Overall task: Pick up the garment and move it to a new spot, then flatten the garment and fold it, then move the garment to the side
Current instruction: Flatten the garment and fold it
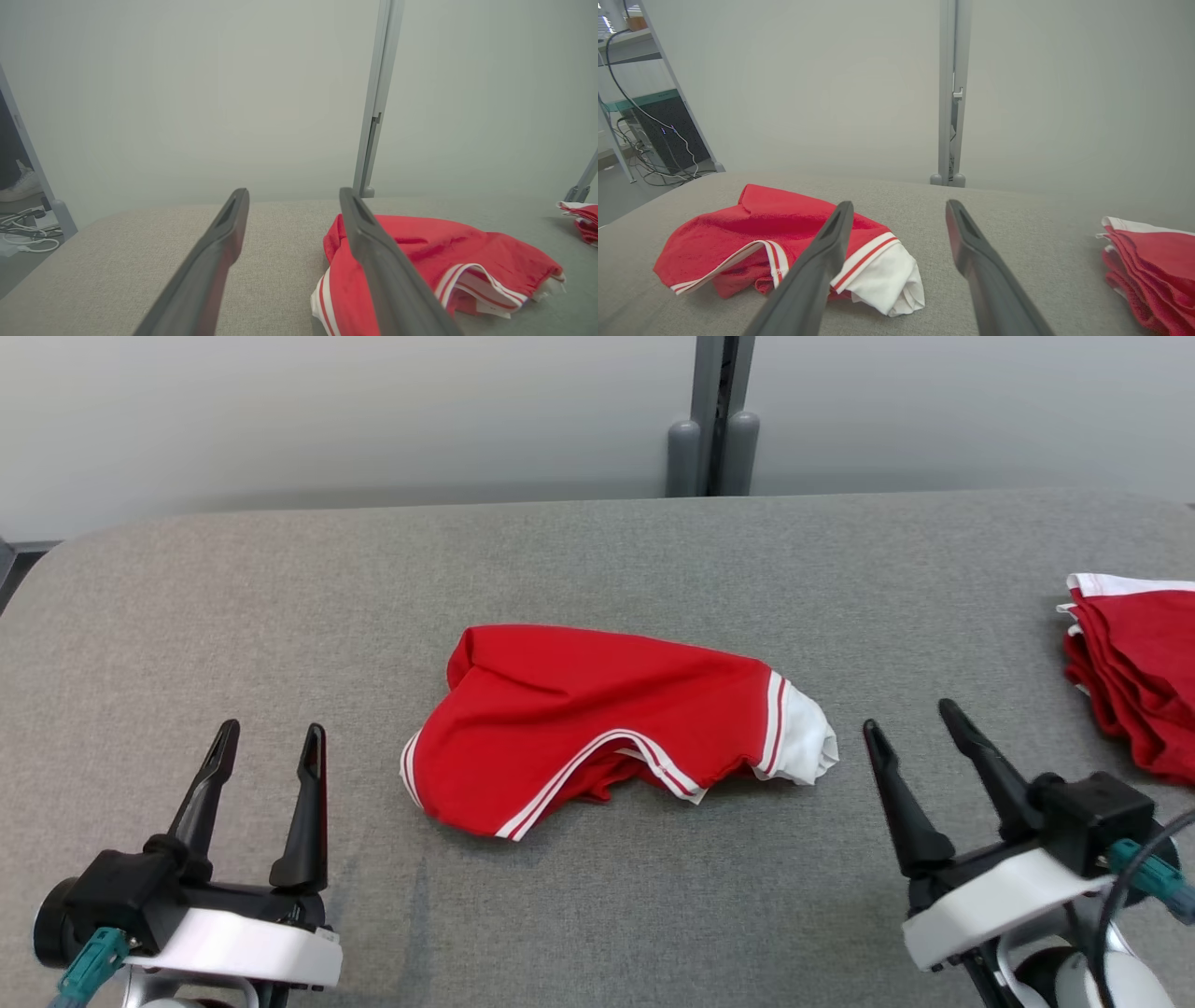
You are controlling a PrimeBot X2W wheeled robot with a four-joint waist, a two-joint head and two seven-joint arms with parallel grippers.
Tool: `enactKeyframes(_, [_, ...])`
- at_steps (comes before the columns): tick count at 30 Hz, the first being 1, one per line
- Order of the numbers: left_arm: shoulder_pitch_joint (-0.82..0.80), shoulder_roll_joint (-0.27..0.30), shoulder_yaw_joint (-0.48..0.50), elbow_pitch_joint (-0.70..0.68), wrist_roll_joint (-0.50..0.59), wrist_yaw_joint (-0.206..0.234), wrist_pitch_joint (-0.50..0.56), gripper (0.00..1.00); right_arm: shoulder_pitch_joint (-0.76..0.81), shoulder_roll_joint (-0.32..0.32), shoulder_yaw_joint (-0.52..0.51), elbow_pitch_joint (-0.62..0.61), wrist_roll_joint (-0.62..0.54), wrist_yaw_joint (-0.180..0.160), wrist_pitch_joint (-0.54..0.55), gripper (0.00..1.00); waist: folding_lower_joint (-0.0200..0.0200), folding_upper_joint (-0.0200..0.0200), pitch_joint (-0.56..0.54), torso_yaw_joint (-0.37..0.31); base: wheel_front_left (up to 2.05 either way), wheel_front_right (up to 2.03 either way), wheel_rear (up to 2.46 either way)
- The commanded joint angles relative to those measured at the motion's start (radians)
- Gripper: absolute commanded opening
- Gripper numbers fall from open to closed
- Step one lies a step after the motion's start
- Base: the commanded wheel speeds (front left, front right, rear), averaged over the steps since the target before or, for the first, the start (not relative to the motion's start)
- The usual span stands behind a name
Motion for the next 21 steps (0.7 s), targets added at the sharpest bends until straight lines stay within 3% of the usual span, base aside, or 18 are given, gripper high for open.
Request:
enactKeyframes(1, [-0.022,0.002,-0.001,0.0,0.004,-0.007,-0.006,1.0,-0.026,-0.013,0.022,0.019,0.006,0.0,0.004,1.0,0.0,0.0,0.022,0.023,0.0,0.0,0.0])
enactKeyframes(12, [-0.101,-0.046,-0.007,0.039,-0.004,-0.039,-0.048,1.0,-0.239,-0.084,0.346,0.252,0.05,0.0,0.004,1.0,0.0,0.0,0.102,0.131,0.0,0.0,0.0])
enactKeyframes(21, [-0.142,-0.084,0.003,0.052,0.013,-0.069,-0.064,1.0,-0.387,-0.155,0.485,0.411,0.039,0.0,-0.011,1.0,0.0,0.0,0.12,0.196,0.0,0.0,0.0])
